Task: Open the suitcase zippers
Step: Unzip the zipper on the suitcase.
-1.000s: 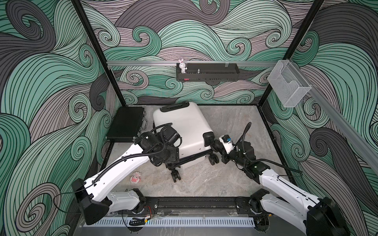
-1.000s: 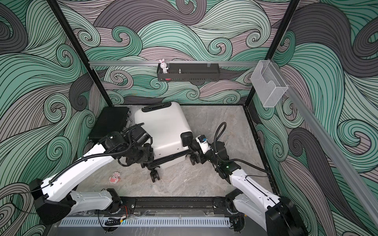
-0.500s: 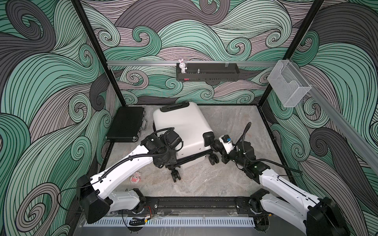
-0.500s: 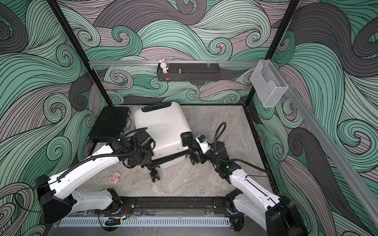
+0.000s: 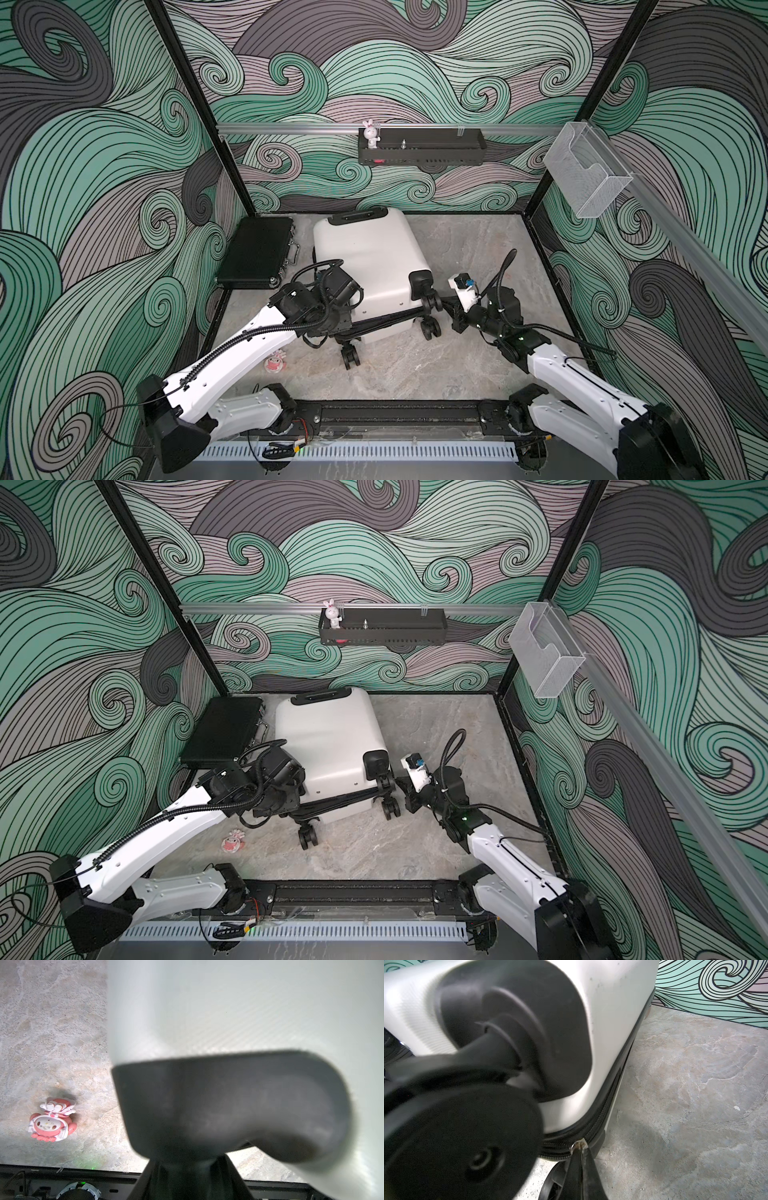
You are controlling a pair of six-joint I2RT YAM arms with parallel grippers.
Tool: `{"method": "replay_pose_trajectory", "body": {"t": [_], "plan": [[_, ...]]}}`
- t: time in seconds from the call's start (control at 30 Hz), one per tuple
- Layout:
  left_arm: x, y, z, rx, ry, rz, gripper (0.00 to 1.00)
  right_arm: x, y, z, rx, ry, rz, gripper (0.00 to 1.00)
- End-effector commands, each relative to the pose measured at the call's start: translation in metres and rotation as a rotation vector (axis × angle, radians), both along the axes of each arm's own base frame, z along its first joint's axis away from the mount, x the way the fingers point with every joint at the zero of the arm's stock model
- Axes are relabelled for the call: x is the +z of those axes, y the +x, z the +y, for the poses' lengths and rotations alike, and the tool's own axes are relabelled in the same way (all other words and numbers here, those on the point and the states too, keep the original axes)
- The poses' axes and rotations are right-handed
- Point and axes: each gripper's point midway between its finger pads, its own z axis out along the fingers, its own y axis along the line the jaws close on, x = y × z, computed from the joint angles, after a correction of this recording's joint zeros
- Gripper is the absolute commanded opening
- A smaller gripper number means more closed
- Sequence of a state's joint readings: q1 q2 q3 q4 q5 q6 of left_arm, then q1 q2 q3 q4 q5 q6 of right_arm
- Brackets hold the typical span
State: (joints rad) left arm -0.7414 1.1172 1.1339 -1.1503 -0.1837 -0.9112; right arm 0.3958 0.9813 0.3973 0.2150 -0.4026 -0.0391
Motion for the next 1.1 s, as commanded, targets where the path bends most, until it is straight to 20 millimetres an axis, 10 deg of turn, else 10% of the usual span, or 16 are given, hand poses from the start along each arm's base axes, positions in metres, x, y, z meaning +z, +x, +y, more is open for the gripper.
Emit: {"method": "replay_pose_trajectory", "body": {"t": [0.0, 0.83, 1.07], "plan": [[0.019, -0.013, 0.021, -0.125, 0.064, -0.019, 0.07, 0.017, 0.027, -0.020, -0.099, 0.067, -0.028, 0.00], [0.007, -0.043, -0.022, -0.586, -0.082, 0.080, 0.03, -0.008, 0.180, -0.009, -0.302, 0.185, 0.148, 0.00], [0.017, -0.017, -0.033, -0.396, -0.144, 0.027, 0.06, 0.017, 0.182, -0.014, -0.294, 0.162, 0.058, 0.02]]}}
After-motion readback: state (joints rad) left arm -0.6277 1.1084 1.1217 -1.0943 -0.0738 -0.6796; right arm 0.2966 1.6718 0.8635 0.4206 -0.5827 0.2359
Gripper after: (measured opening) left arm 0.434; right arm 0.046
